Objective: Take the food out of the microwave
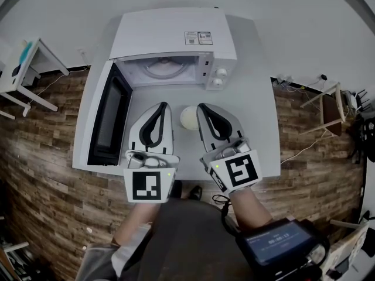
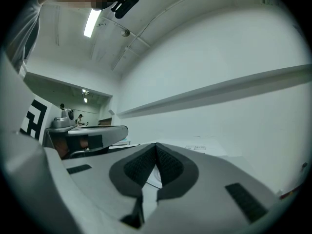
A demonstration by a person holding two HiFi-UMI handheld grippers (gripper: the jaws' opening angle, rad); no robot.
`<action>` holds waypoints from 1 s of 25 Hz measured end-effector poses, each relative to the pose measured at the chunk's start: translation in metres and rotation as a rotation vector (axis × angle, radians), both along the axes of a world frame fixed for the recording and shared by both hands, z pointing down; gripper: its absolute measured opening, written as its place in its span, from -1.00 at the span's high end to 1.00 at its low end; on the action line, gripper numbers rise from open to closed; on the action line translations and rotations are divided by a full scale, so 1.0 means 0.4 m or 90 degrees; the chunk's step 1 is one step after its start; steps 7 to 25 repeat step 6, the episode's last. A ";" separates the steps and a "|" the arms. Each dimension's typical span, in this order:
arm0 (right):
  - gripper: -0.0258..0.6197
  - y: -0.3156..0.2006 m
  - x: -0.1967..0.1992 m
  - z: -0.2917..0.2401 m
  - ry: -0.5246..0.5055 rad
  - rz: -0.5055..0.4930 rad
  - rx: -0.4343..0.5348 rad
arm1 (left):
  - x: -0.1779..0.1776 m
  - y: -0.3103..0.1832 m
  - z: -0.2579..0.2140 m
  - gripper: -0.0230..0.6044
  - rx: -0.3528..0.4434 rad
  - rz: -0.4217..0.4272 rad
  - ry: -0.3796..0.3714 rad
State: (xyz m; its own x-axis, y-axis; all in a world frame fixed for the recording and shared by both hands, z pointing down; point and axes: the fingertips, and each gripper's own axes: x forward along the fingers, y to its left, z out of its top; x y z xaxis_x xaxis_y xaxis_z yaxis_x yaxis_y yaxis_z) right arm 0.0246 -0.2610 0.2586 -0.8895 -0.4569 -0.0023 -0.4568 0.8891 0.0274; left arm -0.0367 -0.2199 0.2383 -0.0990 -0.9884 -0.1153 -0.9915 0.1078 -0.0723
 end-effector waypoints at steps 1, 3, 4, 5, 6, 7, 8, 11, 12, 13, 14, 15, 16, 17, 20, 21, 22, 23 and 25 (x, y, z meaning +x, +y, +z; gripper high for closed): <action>0.90 -0.001 -0.001 0.000 0.000 0.000 0.001 | -0.001 -0.002 0.001 0.91 0.000 0.000 0.000; 0.90 -0.003 -0.001 0.001 0.001 0.000 0.002 | -0.001 -0.005 0.002 0.91 0.000 0.001 0.003; 0.90 -0.004 -0.002 0.002 0.002 0.000 0.003 | 0.000 -0.007 0.002 0.91 0.001 0.002 0.005; 0.90 -0.006 -0.002 0.004 0.003 0.000 0.003 | 0.001 -0.009 0.002 0.91 0.003 0.003 0.007; 0.90 -0.007 -0.003 0.005 0.004 0.000 0.003 | 0.001 -0.011 0.001 0.91 0.005 0.003 0.009; 0.90 -0.007 -0.003 0.005 0.004 0.000 0.003 | 0.001 -0.011 0.001 0.91 0.005 0.003 0.009; 0.90 -0.007 -0.003 0.005 0.004 0.000 0.003 | 0.001 -0.011 0.001 0.91 0.005 0.003 0.009; 0.90 -0.007 -0.003 0.005 0.004 0.000 0.003 | 0.001 -0.011 0.001 0.91 0.005 0.003 0.009; 0.90 -0.007 -0.003 0.005 0.004 0.000 0.003 | 0.001 -0.011 0.001 0.91 0.005 0.003 0.009; 0.90 -0.007 -0.003 0.005 0.004 0.000 0.003 | 0.001 -0.011 0.001 0.91 0.005 0.003 0.009; 0.90 -0.007 -0.003 0.005 0.004 0.000 0.003 | 0.001 -0.011 0.001 0.91 0.005 0.003 0.009; 0.90 -0.007 -0.003 0.005 0.004 0.000 0.003 | 0.001 -0.011 0.001 0.91 0.005 0.003 0.009; 0.90 -0.007 -0.003 0.005 0.004 0.000 0.003 | 0.001 -0.011 0.001 0.91 0.005 0.003 0.009; 0.90 -0.007 -0.003 0.005 0.004 0.000 0.003 | 0.001 -0.011 0.001 0.91 0.005 0.003 0.009; 0.90 -0.007 -0.003 0.005 0.004 0.000 0.003 | 0.001 -0.011 0.001 0.91 0.005 0.003 0.009; 0.90 -0.007 -0.003 0.005 0.004 0.000 0.003 | 0.001 -0.011 0.001 0.91 0.005 0.003 0.009; 0.90 -0.007 -0.003 0.005 0.004 0.000 0.003 | 0.001 -0.011 0.001 0.91 0.005 0.003 0.009; 0.90 -0.007 -0.003 0.005 0.004 0.000 0.003 | 0.001 -0.011 0.001 0.91 0.005 0.003 0.009; 0.90 -0.007 -0.003 0.005 0.004 0.000 0.003 | 0.001 -0.011 0.001 0.91 0.005 0.003 0.009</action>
